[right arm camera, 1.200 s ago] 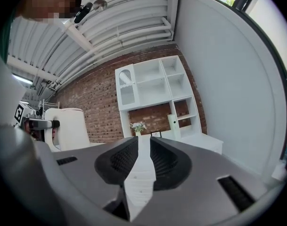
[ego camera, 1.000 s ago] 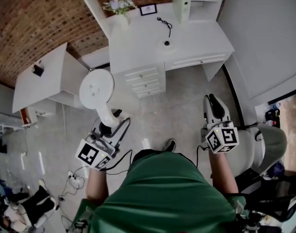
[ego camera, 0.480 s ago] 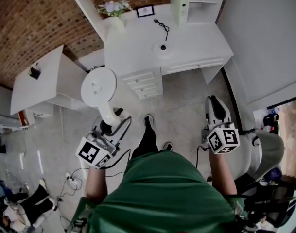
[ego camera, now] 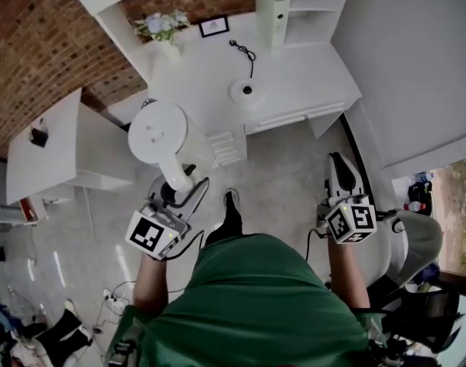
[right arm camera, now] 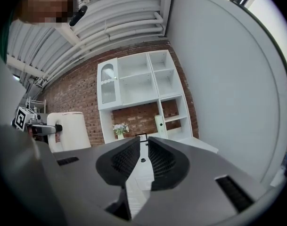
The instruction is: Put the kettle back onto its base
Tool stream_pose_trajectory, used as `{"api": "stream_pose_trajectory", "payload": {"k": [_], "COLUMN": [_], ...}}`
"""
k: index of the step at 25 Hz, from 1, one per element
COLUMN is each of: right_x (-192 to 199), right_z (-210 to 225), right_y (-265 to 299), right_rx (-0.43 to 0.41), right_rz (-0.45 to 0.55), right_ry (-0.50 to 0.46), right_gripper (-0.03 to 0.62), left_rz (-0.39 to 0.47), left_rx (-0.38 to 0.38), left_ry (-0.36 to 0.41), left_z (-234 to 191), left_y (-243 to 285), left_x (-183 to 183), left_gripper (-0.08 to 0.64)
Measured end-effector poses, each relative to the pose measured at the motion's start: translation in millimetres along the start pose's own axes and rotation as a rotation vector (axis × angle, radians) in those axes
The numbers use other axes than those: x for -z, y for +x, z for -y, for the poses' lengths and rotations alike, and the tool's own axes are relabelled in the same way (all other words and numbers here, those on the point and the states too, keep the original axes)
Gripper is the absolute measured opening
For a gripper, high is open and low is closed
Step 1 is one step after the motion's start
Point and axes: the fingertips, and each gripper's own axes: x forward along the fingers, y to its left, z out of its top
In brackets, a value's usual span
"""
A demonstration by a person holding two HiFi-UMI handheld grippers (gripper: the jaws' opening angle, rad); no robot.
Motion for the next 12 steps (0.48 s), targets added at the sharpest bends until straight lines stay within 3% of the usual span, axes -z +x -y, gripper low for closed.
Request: {"api": "stream_pose_trajectory", "payload": {"k": [4,12], "right_x": [-11,-21], "right_z": [-4,-6], "right_y": [43,113], "right_rx": [0.025,0.092], "right_rz": [0.003,-0.016], "right_ry": [-0.003,-0.014], "right_gripper": [0.069,0.069], "left_rz": [-0.04,-0.043], "left_rx": [0.039,0.144], "left_ry": [0.01,0.009], "left_z": [-38,-108], "left_y": [27,82], "left_x": [5,12], "left_gripper": [0.155,0.155]}}
